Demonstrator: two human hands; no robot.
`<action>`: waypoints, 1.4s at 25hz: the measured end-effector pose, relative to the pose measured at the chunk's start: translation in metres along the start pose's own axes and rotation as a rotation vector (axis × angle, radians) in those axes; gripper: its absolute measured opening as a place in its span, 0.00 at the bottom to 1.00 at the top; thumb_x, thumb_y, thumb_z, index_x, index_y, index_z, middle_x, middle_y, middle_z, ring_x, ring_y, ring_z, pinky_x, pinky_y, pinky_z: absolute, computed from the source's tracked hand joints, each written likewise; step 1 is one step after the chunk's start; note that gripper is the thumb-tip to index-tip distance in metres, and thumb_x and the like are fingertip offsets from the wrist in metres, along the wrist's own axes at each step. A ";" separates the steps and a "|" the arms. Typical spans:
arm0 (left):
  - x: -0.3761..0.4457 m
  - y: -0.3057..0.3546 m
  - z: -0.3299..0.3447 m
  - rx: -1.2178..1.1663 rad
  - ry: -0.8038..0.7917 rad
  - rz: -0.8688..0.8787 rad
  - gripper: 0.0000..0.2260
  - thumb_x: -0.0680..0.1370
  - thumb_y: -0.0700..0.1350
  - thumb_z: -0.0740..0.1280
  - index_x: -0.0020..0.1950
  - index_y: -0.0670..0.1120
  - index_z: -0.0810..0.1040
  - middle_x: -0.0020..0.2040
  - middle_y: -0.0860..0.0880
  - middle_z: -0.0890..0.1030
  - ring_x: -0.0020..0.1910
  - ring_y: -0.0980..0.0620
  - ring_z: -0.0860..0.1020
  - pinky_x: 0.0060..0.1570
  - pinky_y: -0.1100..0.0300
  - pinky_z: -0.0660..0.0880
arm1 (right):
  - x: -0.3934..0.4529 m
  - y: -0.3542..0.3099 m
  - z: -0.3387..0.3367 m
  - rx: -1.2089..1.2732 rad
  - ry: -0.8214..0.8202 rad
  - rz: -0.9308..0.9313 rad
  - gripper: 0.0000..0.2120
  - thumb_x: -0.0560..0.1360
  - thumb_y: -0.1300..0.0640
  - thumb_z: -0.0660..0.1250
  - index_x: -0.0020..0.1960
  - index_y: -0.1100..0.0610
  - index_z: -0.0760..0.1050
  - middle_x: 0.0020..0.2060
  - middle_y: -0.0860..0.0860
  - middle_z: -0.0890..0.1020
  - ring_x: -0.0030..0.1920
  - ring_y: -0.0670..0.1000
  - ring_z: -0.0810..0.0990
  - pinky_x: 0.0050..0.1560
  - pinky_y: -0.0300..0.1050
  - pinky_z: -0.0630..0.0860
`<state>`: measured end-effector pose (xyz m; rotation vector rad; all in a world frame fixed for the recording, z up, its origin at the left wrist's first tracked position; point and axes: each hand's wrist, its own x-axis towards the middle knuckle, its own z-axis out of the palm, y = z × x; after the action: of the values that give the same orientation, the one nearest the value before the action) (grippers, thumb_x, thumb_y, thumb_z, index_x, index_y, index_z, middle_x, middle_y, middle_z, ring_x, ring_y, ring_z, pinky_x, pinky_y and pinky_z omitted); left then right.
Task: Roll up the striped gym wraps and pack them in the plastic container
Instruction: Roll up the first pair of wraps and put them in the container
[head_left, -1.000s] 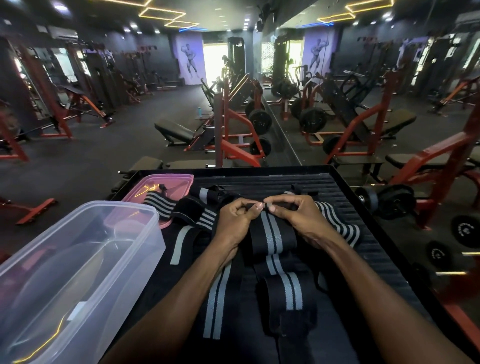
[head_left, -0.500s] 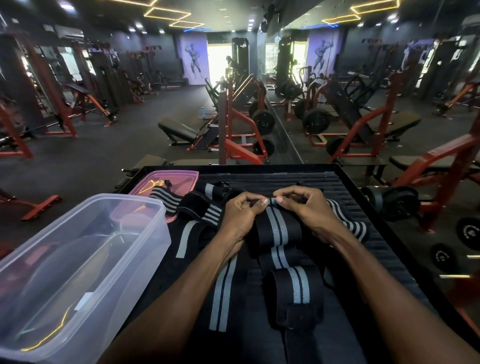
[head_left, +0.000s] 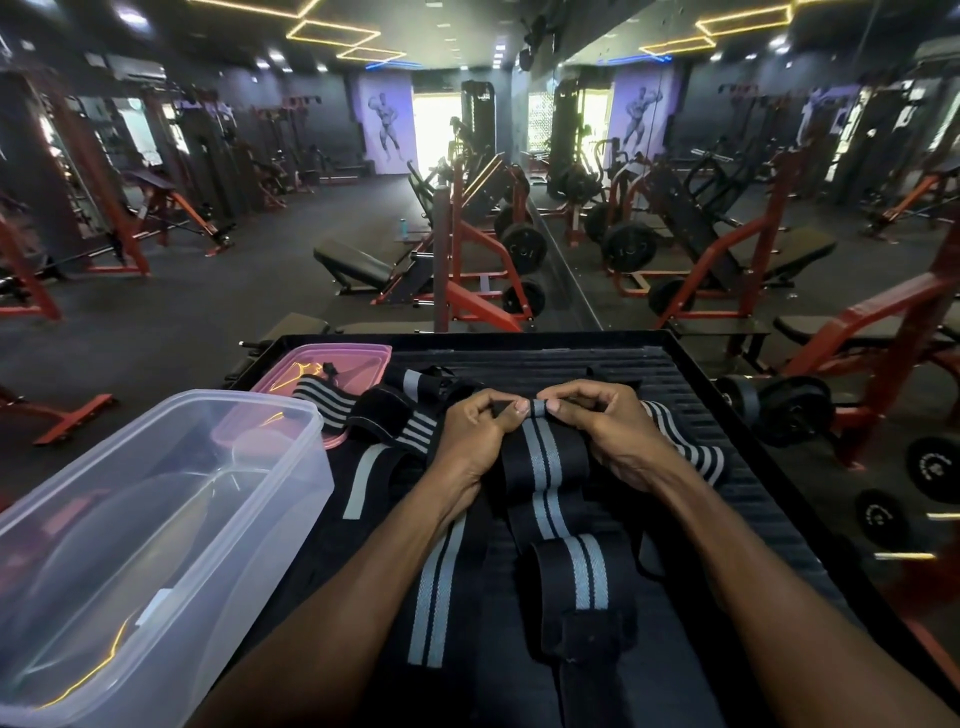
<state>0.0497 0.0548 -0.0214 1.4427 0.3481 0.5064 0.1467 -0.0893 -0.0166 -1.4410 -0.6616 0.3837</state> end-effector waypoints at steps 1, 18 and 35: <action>0.000 0.000 0.000 0.018 0.001 0.010 0.03 0.76 0.38 0.73 0.43 0.46 0.84 0.44 0.48 0.86 0.46 0.53 0.83 0.52 0.60 0.79 | 0.002 0.002 0.000 0.004 0.013 0.026 0.06 0.75 0.64 0.73 0.51 0.63 0.84 0.51 0.62 0.85 0.57 0.59 0.84 0.64 0.53 0.79; 0.002 -0.001 0.003 -0.060 -0.047 0.013 0.05 0.75 0.38 0.74 0.50 0.42 0.84 0.48 0.45 0.86 0.50 0.51 0.84 0.54 0.60 0.79 | 0.002 -0.001 0.004 -0.147 0.062 -0.110 0.06 0.73 0.66 0.74 0.46 0.56 0.85 0.46 0.54 0.87 0.53 0.54 0.85 0.63 0.54 0.79; 0.010 0.005 0.020 -0.190 -0.088 -0.128 0.15 0.73 0.49 0.75 0.52 0.38 0.84 0.50 0.40 0.86 0.55 0.43 0.84 0.61 0.49 0.77 | 0.001 -0.007 -0.002 -0.196 0.096 -0.150 0.06 0.74 0.65 0.73 0.48 0.57 0.85 0.46 0.51 0.87 0.51 0.48 0.85 0.57 0.43 0.79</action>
<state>0.0682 0.0435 -0.0131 1.2454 0.3108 0.3608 0.1475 -0.0913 -0.0094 -1.5730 -0.7395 0.1345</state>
